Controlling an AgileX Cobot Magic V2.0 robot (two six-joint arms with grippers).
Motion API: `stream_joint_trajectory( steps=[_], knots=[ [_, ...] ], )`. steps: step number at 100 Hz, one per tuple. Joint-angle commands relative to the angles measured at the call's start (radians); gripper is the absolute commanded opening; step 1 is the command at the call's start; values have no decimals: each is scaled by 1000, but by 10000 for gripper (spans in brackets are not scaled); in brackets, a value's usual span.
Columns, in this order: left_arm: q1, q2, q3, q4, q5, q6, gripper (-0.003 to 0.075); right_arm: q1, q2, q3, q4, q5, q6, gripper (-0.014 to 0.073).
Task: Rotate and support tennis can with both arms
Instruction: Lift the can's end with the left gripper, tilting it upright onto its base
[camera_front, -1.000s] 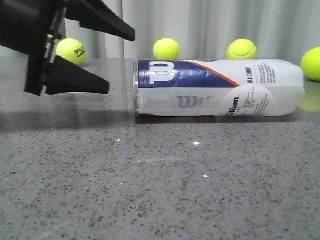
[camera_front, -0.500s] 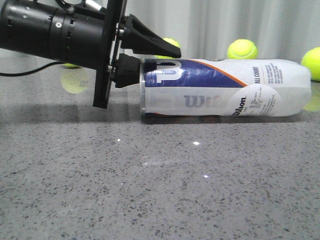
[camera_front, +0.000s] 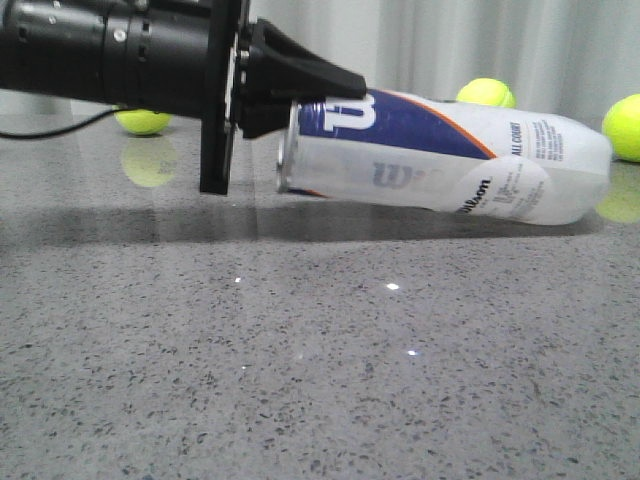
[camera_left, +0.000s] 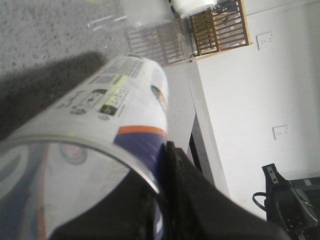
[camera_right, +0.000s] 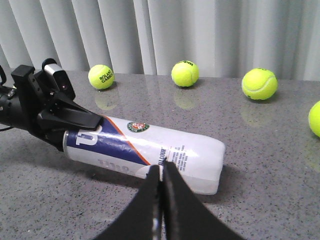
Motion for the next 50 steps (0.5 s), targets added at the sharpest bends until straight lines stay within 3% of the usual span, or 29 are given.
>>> stream_joint_trajectory(
  steps=[1, 11, 25, 50],
  knots=[
    [-7, -107, -30, -44, 50, 16, -19, -4, 8, -24, -3, -80, -9, -60],
    [-7, -199, -55, 55, -33, 4, -19, -4, 8, -24, -3, -80, -9, -60],
    [-7, -332, -126, 276, -153, -125, -19, -4, 8, -24, -3, -80, -9, -60],
    [-34, -427, -394, 1052, -98, -673, -19, -4, 8, -24, -3, -80, -9, -60]
  ],
)
